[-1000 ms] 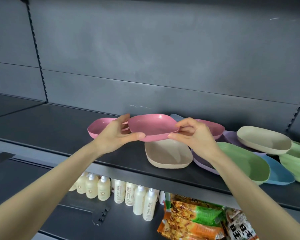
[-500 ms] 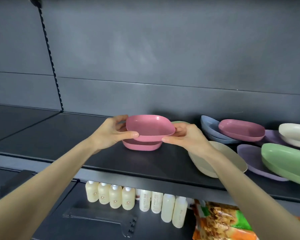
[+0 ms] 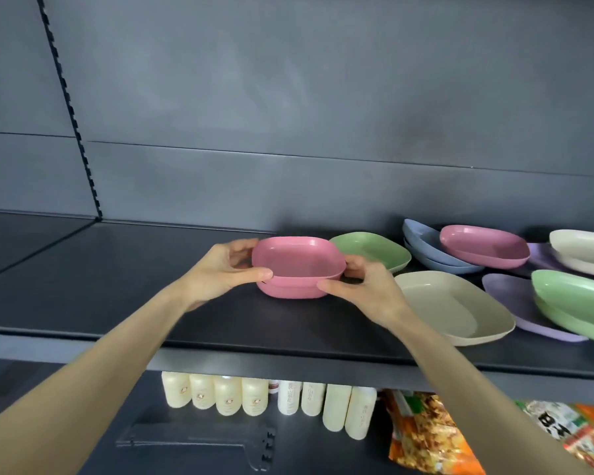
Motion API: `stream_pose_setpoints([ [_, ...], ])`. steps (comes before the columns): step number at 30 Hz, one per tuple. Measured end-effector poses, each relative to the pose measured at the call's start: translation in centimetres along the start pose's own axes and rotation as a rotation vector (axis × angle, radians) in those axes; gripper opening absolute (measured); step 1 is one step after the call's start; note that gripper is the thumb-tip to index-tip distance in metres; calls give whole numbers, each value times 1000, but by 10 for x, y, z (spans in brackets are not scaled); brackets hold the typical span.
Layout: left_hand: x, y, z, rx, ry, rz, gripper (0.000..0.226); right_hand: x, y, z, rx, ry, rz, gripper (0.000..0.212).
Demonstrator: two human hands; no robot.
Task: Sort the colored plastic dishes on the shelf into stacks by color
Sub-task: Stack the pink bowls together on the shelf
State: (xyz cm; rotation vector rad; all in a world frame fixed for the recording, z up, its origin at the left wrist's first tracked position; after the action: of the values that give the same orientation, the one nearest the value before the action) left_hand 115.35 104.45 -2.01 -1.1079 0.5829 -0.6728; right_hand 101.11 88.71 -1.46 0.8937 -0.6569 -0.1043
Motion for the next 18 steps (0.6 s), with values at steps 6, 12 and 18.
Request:
stream_pose_setpoints([
  [6, 10, 14, -2, -67, 15, -6, 72, -5, -11, -8, 14, -100, 11, 45],
  [12, 17, 22, -5, -113, 6, -32, 76, -5, -13, -10, 23, -83, 15, 45],
  [18, 20, 24, -1, -150, -23, -64, 76, -5, -18, -12, 30, -61, 12, 53],
])
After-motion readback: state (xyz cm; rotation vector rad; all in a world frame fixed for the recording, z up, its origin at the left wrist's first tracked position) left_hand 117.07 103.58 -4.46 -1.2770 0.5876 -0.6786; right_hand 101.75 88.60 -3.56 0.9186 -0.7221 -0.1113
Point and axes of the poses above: each hand's wrist, its own x-axis towards the middle knuckle, its own z-axis out of the back of the hand, y = z × x, the point moved 10 cm from there along x, towards the middle knuckle, and after that the axes turned 13 degrees about z, right-handed, at the moved point
